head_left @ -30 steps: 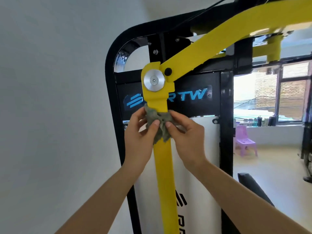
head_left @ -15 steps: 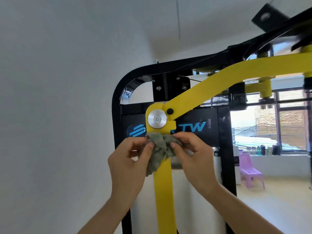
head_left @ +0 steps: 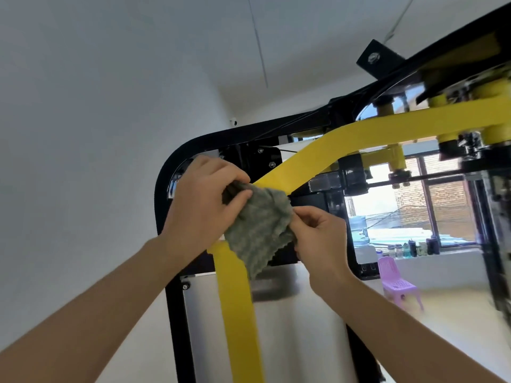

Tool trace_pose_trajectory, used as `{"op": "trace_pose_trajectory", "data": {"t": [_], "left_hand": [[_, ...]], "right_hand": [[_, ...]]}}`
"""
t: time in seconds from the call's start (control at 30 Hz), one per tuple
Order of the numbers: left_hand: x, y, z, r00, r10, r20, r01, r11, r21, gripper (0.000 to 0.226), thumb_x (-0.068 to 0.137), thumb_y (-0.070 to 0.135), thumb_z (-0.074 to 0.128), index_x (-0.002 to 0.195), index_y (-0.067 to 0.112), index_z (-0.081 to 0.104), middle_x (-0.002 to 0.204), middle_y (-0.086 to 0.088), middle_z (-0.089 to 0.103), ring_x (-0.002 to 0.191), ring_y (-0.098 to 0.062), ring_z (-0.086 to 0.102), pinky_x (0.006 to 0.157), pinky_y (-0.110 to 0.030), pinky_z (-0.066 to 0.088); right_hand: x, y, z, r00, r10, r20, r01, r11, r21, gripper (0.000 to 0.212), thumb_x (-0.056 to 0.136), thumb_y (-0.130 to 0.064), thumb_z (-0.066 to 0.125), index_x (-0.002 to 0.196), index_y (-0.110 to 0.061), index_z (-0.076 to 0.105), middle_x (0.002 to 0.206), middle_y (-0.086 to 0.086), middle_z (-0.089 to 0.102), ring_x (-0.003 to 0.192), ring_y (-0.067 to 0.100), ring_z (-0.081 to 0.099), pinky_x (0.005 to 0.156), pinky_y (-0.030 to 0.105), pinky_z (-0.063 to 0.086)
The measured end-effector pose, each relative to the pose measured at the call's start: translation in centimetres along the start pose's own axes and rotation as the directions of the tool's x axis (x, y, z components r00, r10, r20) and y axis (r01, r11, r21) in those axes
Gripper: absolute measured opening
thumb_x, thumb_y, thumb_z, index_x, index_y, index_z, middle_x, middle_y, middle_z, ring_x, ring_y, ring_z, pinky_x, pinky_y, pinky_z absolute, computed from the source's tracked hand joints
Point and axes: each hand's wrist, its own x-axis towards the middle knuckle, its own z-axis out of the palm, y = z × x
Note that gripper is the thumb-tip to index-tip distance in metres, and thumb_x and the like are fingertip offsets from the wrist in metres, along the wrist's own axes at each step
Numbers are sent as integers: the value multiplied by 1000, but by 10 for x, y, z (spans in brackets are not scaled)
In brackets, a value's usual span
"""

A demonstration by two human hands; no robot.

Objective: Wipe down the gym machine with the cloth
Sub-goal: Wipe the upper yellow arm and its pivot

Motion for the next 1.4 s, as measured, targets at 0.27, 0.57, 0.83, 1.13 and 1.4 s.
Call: {"op": "trace_pose_trajectory", "data": {"t": [0.27,0.57,0.83,1.13,1.4], "left_hand": [[52,-19,18,954,-43,296,97,980,-171,11,88,30,76,97,28,71,95,14,66,91,-8,62,86,-40,54],[44,-10,23,898,-90,430,107,994,-16,61,65,69,74,114,32,67,103,16,61,99,-9,53,77,-30,45],[43,3,31,920,-62,387,54,998,31,70,65,60,83,124,30,60,104,8,62,93,-13,60,85,-40,54],[38,2,33,926,-52,374,43,999,32,79,66,66,76,135,37,51,106,12,59,92,-12,59,79,-34,52],[52,17,44,940,-53,336,25,996,88,71,76,64,74,137,32,55,101,12,52,89,-10,52,76,-28,40]], "right_hand": [[39,-27,-1,976,-69,-208,104,981,164,11,92,-2,71,90,-8,61,81,11,71,65,18,74,62,32,62],[33,-9,-2,839,-544,-18,517,805,-290,50,80,-4,80,123,-23,64,119,-2,38,108,2,55,88,22,57],[55,-12,-24,617,-656,434,730,271,-627,78,82,-15,81,151,-20,45,119,9,48,95,8,45,73,20,48],[81,-37,-32,503,-648,572,672,-123,-730,73,73,-42,82,139,-23,57,113,12,56,103,32,47,78,43,46],[108,-56,-48,468,-596,652,655,-262,-709,64,73,-55,78,128,-27,60,125,8,54,114,32,42,88,45,33]]}}
